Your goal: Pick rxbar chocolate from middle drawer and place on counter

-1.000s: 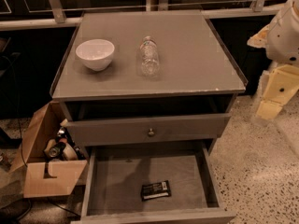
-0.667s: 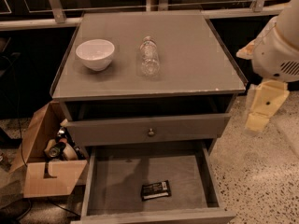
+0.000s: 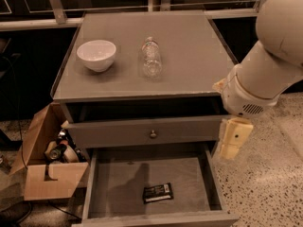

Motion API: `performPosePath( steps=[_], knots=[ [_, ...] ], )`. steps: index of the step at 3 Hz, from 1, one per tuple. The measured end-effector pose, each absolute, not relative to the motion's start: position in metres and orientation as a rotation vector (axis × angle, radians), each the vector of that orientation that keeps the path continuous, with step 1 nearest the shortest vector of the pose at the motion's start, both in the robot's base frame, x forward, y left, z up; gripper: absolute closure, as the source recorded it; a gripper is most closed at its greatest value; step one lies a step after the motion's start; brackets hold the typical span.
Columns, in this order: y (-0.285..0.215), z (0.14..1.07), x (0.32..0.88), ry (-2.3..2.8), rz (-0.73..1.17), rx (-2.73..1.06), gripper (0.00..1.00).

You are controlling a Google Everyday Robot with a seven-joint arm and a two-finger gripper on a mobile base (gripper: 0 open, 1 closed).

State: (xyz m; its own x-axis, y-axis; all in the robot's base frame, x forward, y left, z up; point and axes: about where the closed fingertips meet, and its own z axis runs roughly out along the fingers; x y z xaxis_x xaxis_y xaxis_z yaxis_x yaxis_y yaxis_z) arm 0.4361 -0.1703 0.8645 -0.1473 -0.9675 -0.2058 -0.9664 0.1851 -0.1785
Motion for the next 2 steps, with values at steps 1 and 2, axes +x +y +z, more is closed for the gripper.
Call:
performPosePath(
  steps=[1,2],
  knots=[
    [-0.169,0.860,0.435,2.192,-0.002,-1.849,0.00],
    [-0.159,0.842,0.429,2.197,0.045,-1.850,0.00]
  ],
)
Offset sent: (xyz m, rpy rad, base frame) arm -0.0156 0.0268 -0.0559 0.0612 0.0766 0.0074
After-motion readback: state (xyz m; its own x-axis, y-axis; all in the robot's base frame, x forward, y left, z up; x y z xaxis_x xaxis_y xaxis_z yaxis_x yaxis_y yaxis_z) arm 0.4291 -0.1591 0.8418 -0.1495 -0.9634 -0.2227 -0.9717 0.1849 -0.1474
